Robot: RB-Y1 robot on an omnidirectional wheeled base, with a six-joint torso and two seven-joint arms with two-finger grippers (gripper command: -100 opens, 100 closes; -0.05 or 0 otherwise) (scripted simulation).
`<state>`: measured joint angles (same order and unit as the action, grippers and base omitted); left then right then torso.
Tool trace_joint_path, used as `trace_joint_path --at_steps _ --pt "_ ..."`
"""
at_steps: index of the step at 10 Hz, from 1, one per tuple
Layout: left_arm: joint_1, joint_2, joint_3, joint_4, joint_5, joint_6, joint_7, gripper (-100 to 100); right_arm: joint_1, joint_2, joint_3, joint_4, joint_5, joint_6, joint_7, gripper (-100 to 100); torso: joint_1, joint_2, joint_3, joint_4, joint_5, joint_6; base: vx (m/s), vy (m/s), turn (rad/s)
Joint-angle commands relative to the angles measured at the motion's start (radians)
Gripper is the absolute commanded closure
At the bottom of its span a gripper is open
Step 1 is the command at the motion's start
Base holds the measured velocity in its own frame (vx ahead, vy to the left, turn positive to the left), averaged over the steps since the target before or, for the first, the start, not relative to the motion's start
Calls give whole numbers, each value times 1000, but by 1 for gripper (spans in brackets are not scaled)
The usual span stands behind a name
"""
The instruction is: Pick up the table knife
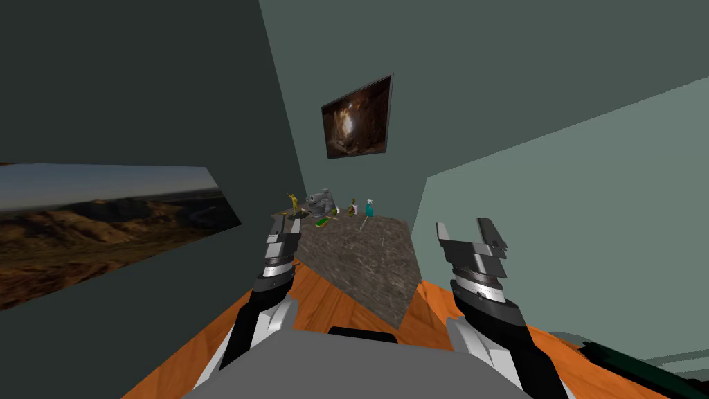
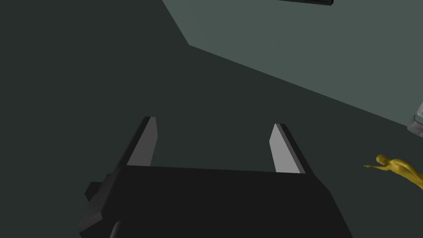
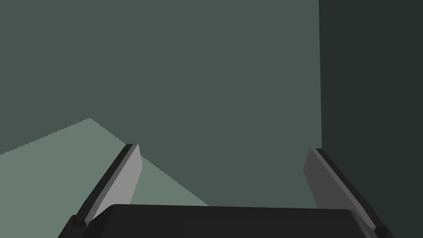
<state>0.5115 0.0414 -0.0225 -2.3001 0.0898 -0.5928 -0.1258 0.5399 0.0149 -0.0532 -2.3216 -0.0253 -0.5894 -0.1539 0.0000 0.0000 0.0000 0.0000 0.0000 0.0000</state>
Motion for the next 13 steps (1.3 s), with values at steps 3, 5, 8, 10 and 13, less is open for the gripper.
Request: trace_joint_path --at_steps 3,5,8,10,13 --pt "0 0 0 0 0 0 0 0 -24 -100 -11 33 -21 17 10 -100 1 0 0 0 0 0 -2 30 34" --pt "0 0 0 0 0 0 0 0 -48 -164 -20 65 -43 37 21 -100 3 0 0 0 1 0 -1 62 57" --pt "0 0 0 0 0 0 0 0 -78 -242 -28 106 -70 65 37 -100 4 -1 0 0 1 0 6 70 45" --pt "0 0 0 0 0 0 0 0 -113 -305 -35 152 -102 101 56 -100 5 -1 0 0 1 0 3 87 91" --pt "0 0 0 0 0 0 0 0 -152 -386 -39 204 -136 146 79 -100 4 0 0 0 1 0 3 71 59"
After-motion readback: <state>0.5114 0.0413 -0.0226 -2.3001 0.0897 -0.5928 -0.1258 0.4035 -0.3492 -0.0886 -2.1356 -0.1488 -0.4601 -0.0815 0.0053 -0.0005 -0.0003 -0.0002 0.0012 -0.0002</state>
